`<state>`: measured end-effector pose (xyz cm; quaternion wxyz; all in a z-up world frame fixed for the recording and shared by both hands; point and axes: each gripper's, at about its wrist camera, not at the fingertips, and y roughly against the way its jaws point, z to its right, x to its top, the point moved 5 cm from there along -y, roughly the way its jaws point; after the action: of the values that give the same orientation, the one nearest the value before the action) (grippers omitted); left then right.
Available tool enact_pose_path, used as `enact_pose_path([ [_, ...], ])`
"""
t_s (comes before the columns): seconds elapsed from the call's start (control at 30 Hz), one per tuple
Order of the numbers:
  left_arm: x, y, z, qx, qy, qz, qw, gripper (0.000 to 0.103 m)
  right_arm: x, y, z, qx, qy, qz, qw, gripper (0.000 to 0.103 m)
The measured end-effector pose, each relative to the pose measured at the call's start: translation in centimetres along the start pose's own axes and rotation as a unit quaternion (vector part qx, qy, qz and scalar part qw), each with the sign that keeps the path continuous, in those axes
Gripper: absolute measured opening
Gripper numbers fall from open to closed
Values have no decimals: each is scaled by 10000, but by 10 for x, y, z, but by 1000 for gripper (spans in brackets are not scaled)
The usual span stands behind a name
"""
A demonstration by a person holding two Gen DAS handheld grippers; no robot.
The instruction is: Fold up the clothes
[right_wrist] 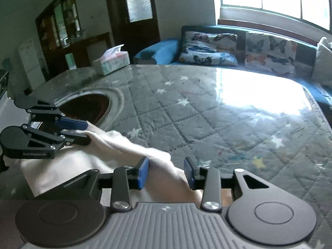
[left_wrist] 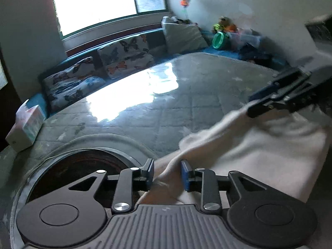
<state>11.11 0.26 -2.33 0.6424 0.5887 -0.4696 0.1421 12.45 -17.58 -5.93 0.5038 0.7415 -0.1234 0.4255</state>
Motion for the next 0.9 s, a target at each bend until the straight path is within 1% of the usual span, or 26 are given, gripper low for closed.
enact_pose_path([
  [0.1,13,7,2,-4,171,218,9996,30,5,8,-5,84,-80,165,9998,34],
  [0.13,16,8,7,-94,164,243,9995,29,6,8,-9,159,-70,162,9997,30],
  [0.17,18,8,12,-200,150,233,9994,25,7,6,-16,235,-42,97,9997,25],
  [0.2,20,6,17,-303,135,211,9992,21,9,2,-19,275,-21,40,9996,24],
  [0.23,21,4,22,-381,116,174,9991,20,9,-3,-22,291,15,-9,9996,23],
  [0.33,21,-8,31,-469,100,47,9988,19,7,-19,-26,150,35,-109,9998,22],
  [0.5,20,-32,32,-396,200,-65,9990,19,5,-31,-26,-21,116,-99,9999,22],
  [0.6,23,-34,31,-327,180,-104,9992,21,5,-23,-24,-16,60,-26,10000,23],
  [0.7,23,-34,31,-299,129,-96,9994,22,0,-1,-16,-35,-103,130,9999,23],
  [0.83,24,-33,32,-239,109,-78,9996,22,-15,26,-8,-227,-171,228,9993,23],
  [0.87,25,-31,34,-191,86,-34,9998,24,-19,33,-6,-274,-173,222,9992,23],
  [0.9,26,-28,36,-140,55,34,9999,28,-22,38,-5,-301,-174,216,9992,23],
])
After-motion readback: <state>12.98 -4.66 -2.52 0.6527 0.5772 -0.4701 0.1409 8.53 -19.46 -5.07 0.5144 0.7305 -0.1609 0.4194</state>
